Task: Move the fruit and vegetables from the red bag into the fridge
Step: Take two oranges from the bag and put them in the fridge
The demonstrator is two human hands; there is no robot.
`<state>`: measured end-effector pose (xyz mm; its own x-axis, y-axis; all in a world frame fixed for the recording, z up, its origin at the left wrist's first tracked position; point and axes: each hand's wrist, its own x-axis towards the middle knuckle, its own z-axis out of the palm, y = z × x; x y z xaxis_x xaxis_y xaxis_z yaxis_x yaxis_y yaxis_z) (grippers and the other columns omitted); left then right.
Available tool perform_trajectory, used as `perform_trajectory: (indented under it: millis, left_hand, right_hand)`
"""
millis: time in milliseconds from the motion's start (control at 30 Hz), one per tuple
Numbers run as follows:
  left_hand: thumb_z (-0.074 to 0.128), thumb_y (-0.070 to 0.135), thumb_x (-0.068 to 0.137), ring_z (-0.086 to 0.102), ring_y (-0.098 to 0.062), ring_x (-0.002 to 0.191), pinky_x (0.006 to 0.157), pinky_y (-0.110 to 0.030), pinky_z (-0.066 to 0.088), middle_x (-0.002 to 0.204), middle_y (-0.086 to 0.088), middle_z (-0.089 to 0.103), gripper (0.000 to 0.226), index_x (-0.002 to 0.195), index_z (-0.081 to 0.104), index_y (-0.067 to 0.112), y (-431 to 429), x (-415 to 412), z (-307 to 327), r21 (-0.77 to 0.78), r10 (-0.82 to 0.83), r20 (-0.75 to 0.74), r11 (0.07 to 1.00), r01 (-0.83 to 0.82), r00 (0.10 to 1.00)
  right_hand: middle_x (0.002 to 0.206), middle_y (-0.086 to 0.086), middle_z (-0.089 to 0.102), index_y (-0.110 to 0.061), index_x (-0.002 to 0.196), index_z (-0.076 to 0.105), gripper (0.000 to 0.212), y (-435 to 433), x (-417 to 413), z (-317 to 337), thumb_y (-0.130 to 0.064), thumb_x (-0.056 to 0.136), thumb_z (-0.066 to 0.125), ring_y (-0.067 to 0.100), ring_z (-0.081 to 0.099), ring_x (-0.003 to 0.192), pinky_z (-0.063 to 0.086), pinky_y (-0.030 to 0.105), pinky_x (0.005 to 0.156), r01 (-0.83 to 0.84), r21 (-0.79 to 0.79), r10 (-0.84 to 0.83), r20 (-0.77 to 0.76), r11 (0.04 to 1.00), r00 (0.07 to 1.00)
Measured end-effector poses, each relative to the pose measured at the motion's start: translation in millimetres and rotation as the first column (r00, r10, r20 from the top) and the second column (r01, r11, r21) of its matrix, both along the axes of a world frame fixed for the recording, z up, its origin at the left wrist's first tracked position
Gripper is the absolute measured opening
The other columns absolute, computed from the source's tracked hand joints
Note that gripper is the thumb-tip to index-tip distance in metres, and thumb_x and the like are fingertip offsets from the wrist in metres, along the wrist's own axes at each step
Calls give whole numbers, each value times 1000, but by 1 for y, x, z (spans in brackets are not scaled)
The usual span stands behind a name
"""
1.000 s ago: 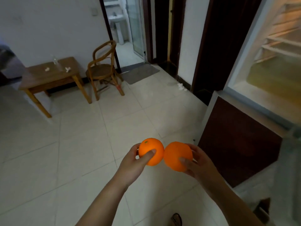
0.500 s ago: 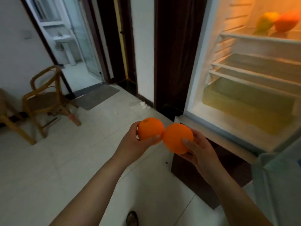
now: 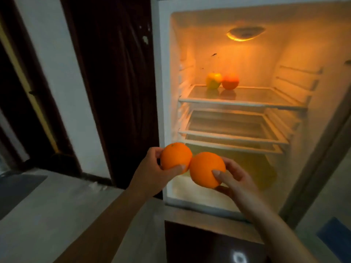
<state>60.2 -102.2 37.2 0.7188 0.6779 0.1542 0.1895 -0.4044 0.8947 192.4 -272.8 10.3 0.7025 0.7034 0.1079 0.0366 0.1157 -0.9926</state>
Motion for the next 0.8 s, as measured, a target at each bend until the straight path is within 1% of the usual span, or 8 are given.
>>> perform_trajectory:
  millis: [67, 200, 267, 400, 567, 633, 733, 800]
  left_hand:
    - [80, 47, 62, 57, -8, 92, 74, -28, 48, 119, 9, 47, 71, 116, 38, 31, 20, 27, 11, 23, -63, 39, 998, 63, 997]
    - [77, 42, 71, 58, -6, 92, 74, -27, 49, 121, 7, 50, 60, 117, 40, 32, 42, 84, 36, 22, -154, 131, 988, 152, 979]
    - [73, 41, 74, 59, -6, 91, 72, -25, 48, 121, 7, 51, 57, 121, 42, 31, 47, 113, 52, 67, -180, 171, 983, 171, 969]
    - [56, 65, 71, 57, -14, 105, 82, -32, 43, 125, 10, 51, 73, 134, 38, 31, 58, 162, 80, 190, -239, 167, 960, 207, 956]
    - [49, 65, 74, 49, -12, 106, 83, -30, 38, 119, 15, 45, 71, 135, 35, 32, 78, 211, 109, 239, -237, 206, 953, 186, 949]
    - [52, 61, 79, 46, -11, 103, 84, -31, 38, 116, 15, 42, 68, 136, 34, 30, 89, 233, 118, 255, -205, 199, 955, 152, 958]
    - [57, 59, 80, 45, -12, 100, 85, -31, 39, 114, 12, 44, 67, 135, 37, 26, 104, 270, 126, 284, -131, 203, 956, 69, 970]
    - [60, 58, 79, 48, -15, 101, 85, -30, 40, 120, 5, 49, 67, 132, 41, 21, 112, 297, 129, 300, -80, 216, 954, 12, 973]
  right_hand:
    - [121, 0, 57, -35, 114, 59, 65, 10, 14, 13, -50, 53, 75, 19, 61, 103, 55, 29, 72, 48, 43, -50, 38, 998, 998]
    - [121, -8, 51, -43, 120, 53, 55, 23, 45, 41, -43, 66, 66, 18, 57, 105, 55, 28, 72, 159, 76, -165, 77, 984, 983]
    - [119, -7, 54, -44, 115, 56, 55, 27, 67, 58, -48, 61, 68, 18, 58, 105, 54, 29, 73, 187, 107, -198, 111, 977, 974]
    - [119, -6, 55, -43, 110, 57, 60, 39, 115, 87, -53, 53, 72, 19, 60, 105, 53, 29, 72, 227, 148, -249, 157, 963, 956]
    - [121, -8, 53, -43, 118, 52, 58, 61, 170, 118, -45, 64, 72, 15, 58, 105, 53, 26, 72, 217, 158, -251, 242, 963, 937]
    - [121, -5, 54, -39, 119, 53, 62, 74, 194, 127, -42, 61, 74, 17, 58, 106, 55, 30, 73, 246, 180, -287, 260, 952, 922]
    - [117, -3, 56, -38, 116, 53, 67, 93, 232, 139, -44, 54, 75, 22, 59, 101, 54, 36, 76, 362, 182, -405, 348, 914, 846]
    - [117, -1, 53, -40, 112, 50, 65, 105, 260, 147, -45, 52, 74, 22, 58, 98, 51, 32, 75, 431, 159, -455, 429, 888, 780]
